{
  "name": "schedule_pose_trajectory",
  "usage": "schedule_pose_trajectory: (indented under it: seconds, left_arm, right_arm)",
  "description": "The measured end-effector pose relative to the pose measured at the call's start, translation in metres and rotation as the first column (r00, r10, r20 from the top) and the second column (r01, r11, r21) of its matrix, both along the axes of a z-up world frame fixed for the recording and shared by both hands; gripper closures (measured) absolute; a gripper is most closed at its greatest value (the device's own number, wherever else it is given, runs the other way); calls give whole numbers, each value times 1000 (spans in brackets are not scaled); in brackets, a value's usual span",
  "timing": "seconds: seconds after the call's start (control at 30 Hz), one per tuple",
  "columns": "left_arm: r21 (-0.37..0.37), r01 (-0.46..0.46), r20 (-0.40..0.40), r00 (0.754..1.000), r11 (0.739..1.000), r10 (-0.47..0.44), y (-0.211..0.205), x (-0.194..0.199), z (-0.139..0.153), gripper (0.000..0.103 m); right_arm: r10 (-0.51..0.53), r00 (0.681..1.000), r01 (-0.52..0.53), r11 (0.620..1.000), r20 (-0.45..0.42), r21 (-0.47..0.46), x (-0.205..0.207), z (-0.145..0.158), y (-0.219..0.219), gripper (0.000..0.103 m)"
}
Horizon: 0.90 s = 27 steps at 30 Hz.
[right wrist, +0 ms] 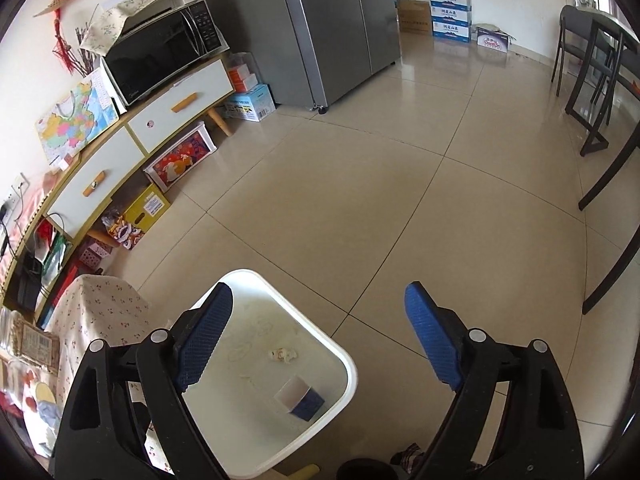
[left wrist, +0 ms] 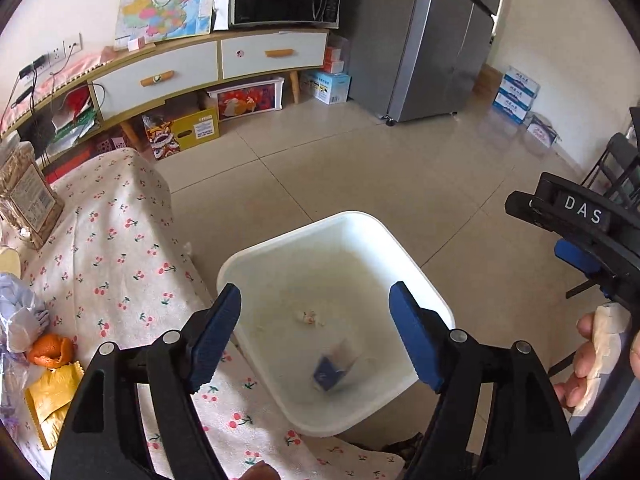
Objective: Collect trash
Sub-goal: 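Drop the tissue wad from the right gripper and the blue box from the left gripper into the white bin, then grasp the crumpled blue paper with the left gripper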
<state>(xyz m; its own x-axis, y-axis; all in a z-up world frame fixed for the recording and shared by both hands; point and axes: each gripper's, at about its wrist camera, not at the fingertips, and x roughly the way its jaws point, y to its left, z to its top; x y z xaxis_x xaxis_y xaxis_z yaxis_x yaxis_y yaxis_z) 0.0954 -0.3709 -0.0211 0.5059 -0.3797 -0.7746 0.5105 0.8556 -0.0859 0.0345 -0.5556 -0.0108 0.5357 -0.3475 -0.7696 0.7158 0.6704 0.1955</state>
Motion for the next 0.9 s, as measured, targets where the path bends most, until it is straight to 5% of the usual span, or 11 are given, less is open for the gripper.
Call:
schedule_pose_trajectory:
  seconds: [0.47, 0.9]
  left_arm:
    - [126, -216, 83, 975, 968, 207, 126, -2, -2, 23]
    - [191, -405, 113, 914, 894, 390, 237, 51, -4, 23]
  right_arm:
    - [270, 963, -271, 955, -27, -125, 26, 11, 102, 8]
    - [416, 905, -426, 890, -92, -159, 52, 5, 178, 7]
